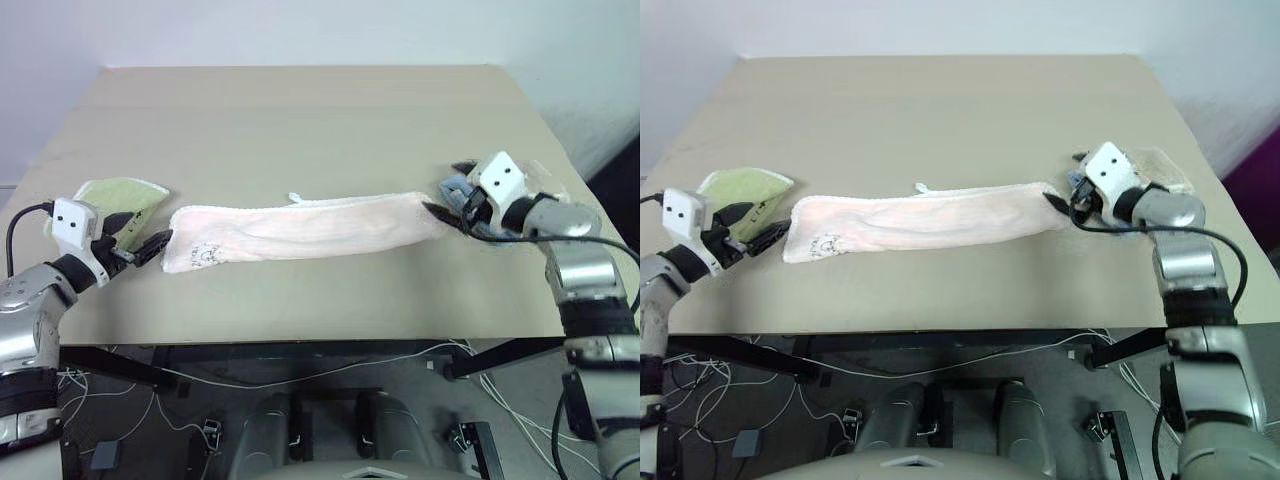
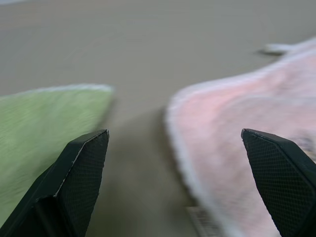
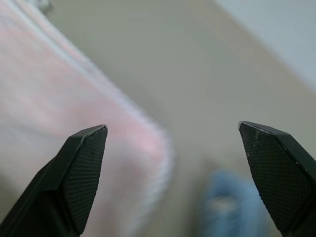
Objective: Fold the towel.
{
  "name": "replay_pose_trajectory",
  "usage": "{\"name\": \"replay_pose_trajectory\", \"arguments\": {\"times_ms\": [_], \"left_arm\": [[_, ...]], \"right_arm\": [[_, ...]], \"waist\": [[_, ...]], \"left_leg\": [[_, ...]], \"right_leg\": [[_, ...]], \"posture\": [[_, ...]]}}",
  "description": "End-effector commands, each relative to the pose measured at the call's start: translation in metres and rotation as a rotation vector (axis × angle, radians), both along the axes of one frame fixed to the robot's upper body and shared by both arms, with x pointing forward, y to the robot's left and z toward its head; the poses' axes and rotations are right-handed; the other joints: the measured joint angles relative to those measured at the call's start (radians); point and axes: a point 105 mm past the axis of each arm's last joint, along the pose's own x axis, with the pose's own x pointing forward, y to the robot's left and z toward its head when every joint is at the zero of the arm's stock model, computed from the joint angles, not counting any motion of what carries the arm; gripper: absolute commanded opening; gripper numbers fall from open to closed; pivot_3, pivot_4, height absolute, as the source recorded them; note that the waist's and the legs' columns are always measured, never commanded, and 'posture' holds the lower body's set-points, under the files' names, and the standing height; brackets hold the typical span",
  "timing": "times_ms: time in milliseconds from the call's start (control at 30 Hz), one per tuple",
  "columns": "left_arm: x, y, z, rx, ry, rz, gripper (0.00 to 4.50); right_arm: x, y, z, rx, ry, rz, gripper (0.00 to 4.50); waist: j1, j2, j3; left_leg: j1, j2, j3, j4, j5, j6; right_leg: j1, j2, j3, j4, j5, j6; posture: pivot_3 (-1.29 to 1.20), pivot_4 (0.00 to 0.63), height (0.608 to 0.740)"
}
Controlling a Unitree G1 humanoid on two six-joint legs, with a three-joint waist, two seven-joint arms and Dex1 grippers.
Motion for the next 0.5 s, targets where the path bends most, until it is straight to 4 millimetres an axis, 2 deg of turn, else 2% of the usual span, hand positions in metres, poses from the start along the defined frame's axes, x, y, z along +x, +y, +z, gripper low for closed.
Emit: {"name": "replay_pose_trajectory", "arguments": {"times_ms": [33, 233, 367, 500], "left_arm": [[-0.006, -0.022, 0.013, 0.046, -0.043, -0.126, 4.50], [-0.012, -0.056, 0.000, 0.120, 0.000, -0.312, 4.50], [-0.011, -0.074, -0.007, 0.139, 0.011, -0.392, 4.50], [-0.015, -0.091, -0.016, 0.175, 0.024, -0.478, 4.50]], "right_arm": [[-0.018, 0.011, 0.014, 0.227, 0.071, -0.024, 4.47], [-0.045, 0.027, 0.005, 0.661, 0.328, -0.047, 4.47], [-0.056, 0.031, -0.011, 0.800, 0.466, -0.097, 4.47], [-0.057, 0.029, -0.026, 0.918, 0.557, -0.191, 4.47]], "waist": [[-0.001, 0.000, 0.000], [0.001, 0.000, 0.000], [0.001, 0.000, 0.000], [-0.001, 0.001, 0.000]], "left_leg": [[0.000, 0.000, 0.000, 0.000, 0.000, 0.000], [0.000, 0.000, -0.001, -0.001, -0.003, -0.001], [0.000, 0.000, -0.001, -0.001, -0.005, 0.003], [-0.001, 0.000, -0.001, -0.002, -0.006, 0.003]], "right_leg": [[0.000, 0.000, 0.000, 0.000, 0.000, 0.000], [-0.001, -0.001, 0.001, 0.000, 0.000, -0.001], [-0.001, -0.001, 0.001, -0.001, 0.000, -0.001], [-0.002, -0.001, 0.001, -0.001, 0.000, -0.002]], "posture": [[0.00, 0.150, 0.740], [0.00, 0.150, 0.740], [0.00, 0.150, 0.740], [0.00, 0.150, 0.740]]}}
